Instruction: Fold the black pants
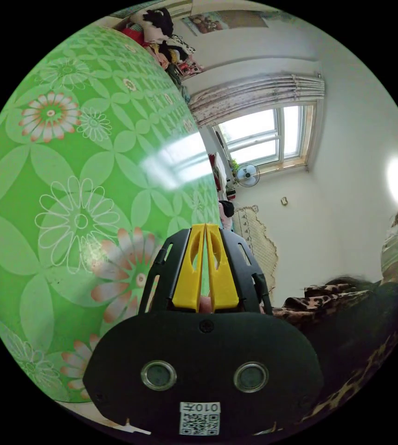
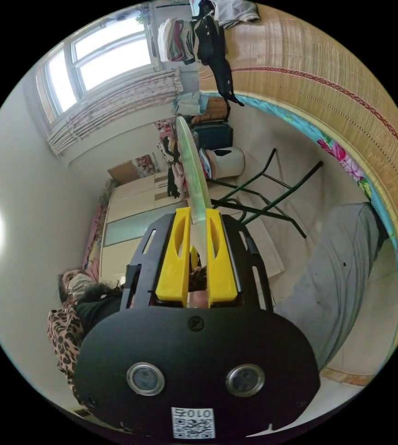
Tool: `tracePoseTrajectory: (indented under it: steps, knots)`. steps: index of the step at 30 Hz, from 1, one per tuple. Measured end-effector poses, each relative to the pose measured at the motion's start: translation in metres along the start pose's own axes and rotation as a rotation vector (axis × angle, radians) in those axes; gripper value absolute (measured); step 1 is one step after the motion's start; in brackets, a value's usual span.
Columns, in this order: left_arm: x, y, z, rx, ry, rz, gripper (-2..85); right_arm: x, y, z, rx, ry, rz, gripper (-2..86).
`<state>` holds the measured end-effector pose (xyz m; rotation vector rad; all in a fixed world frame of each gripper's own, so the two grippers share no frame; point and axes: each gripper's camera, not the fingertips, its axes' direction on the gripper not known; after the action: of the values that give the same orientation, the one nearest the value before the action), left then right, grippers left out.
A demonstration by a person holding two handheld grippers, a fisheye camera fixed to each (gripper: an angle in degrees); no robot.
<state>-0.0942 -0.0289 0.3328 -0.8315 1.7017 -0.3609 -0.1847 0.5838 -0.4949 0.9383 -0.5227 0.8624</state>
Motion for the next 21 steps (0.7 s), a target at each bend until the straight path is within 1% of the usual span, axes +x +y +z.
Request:
tracePoseTrajectory:
  steps: [5,8,11,13,15,19,21]
  knots:
    - [0.029,-0.011,0.021,0.034,-0.101,-0.010,-0.1,0.091,-0.073,0.050,-0.110,0.013,-0.001,6.7]
    - [0.060,-0.015,0.040,0.083,-0.144,-0.025,-0.1,0.124,-0.129,0.070,-0.106,-0.021,-0.061,6.0]
    - [0.085,-0.020,0.072,0.095,-0.147,-0.006,-0.1,0.145,-0.169,0.084,-0.101,-0.002,-0.137,5.5]
    - [0.103,-0.026,0.101,0.088,-0.198,0.049,-0.1,0.158,-0.185,0.092,-0.119,0.040,-0.167,5.3]
    - [0.115,-0.031,0.124,0.065,-0.244,0.101,-0.1,0.173,-0.199,0.101,-0.140,0.134,-0.220,5.1]
    - [0.130,-0.033,0.164,0.075,-0.232,0.227,-0.1,0.213,-0.220,0.106,-0.172,0.285,-0.276,4.4]
    - [0.133,-0.032,0.170,0.087,-0.221,0.284,-0.1,0.250,-0.235,0.094,-0.104,0.322,-0.302,3.8]
